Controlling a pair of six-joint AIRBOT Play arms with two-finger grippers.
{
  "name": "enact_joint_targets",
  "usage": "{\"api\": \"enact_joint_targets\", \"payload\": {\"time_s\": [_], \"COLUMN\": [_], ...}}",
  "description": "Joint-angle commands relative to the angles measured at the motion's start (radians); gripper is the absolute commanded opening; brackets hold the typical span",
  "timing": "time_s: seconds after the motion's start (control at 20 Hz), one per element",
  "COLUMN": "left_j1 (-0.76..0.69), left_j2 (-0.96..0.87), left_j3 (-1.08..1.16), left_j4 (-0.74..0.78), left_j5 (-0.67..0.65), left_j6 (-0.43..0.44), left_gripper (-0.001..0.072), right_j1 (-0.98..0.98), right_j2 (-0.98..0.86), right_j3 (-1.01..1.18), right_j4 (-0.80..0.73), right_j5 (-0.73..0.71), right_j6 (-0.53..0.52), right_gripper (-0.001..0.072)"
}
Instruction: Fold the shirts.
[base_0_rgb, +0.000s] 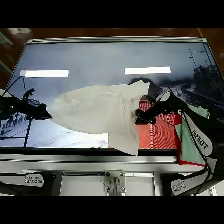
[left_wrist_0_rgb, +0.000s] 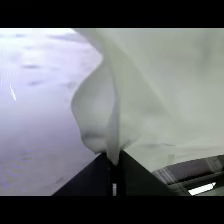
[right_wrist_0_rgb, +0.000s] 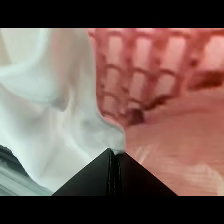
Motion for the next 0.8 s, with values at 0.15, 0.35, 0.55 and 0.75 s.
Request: {"api": "enact_joint_targets", "payload": {"time_s": [0.15, 0.35, 0.55, 0.75], "left_j1": [-0.001, -0.001, -0.001, -0.001], "left_j2": [0.215, 0.433, 0.626, 0.755], "left_j3": [0.171, 0.492, 0.758, 0.856], "left_j4": [-0.009, -0.011, -0.068, -0.119], "left_j5": [0.065, 0.096, 0.289, 0.288], "left_j6": [-0.038, -0.09, -0.117, -0.117], "left_gripper": [0.004, 0.0041, 0.0041, 0.0041], "right_j1": [-0.006, -0.026, -0.024, -0.024], "right_j2": [0.21, 0.486, 0.747, 0.908], "right_j3": [0.105, 0.344, 0.533, 0.652], "right_j4": [-0.006, -0.046, -0.074, -0.141], "right_j5": [-0.067, -0.161, -0.451, -0.435], "right_j6": [-0.061, -0.082, -0.03, -0.03], "right_gripper": [0.0059, 0.0059, 0.0058, 0.0058]}}
